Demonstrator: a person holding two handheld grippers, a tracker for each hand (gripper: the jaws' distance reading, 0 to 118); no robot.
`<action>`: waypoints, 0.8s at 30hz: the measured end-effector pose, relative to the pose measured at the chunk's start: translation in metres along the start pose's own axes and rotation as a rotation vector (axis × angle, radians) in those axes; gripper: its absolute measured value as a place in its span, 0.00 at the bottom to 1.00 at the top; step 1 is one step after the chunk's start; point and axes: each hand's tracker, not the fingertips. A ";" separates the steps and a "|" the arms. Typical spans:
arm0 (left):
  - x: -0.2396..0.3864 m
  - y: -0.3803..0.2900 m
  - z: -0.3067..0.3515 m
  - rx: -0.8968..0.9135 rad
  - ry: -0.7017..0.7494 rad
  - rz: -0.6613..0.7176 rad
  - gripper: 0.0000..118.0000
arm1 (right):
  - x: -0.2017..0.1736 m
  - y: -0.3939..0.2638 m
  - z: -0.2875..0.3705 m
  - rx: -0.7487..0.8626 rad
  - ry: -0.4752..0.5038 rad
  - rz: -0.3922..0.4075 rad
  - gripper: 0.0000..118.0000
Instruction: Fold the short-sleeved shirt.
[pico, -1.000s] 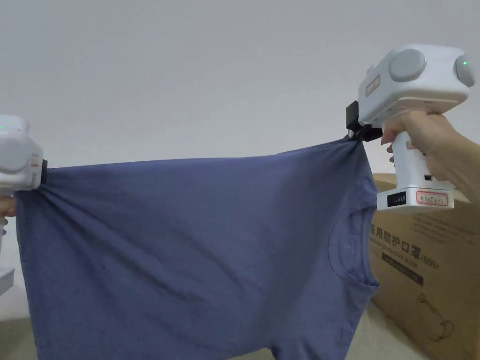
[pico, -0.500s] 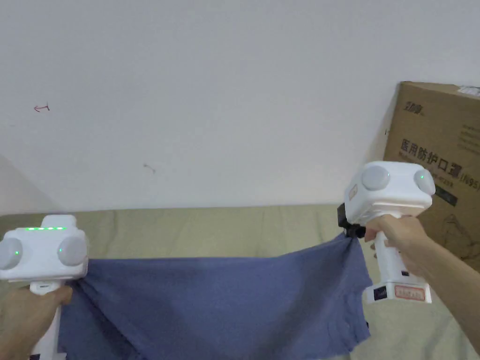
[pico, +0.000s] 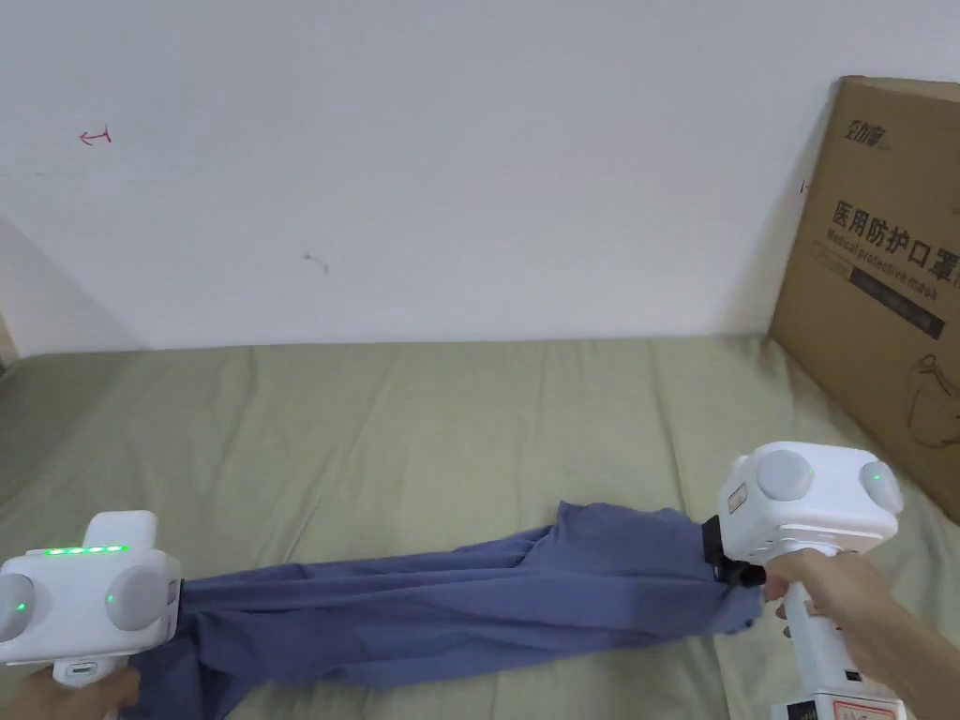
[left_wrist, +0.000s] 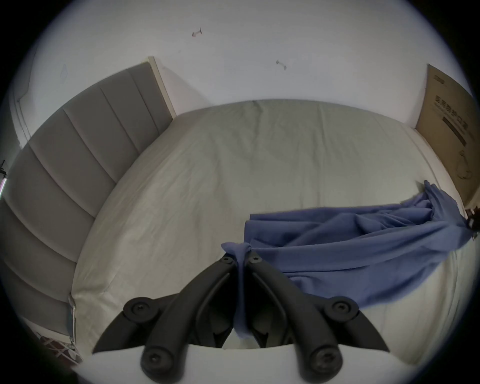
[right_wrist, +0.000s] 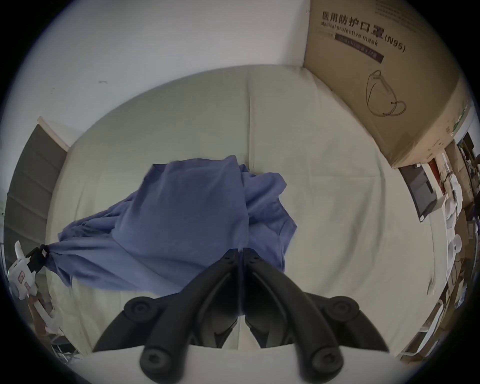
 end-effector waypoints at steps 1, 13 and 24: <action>-0.004 -0.008 0.013 0.006 -0.009 -0.012 0.03 | 0.002 -0.008 0.012 0.006 0.003 0.007 0.01; -0.059 -0.174 0.183 0.070 -0.081 -0.048 0.03 | 0.040 -0.237 0.164 0.050 0.081 0.017 0.01; -0.075 -0.300 0.246 0.000 -0.095 -0.082 0.03 | 0.074 -0.409 0.194 -0.008 0.095 -0.075 0.01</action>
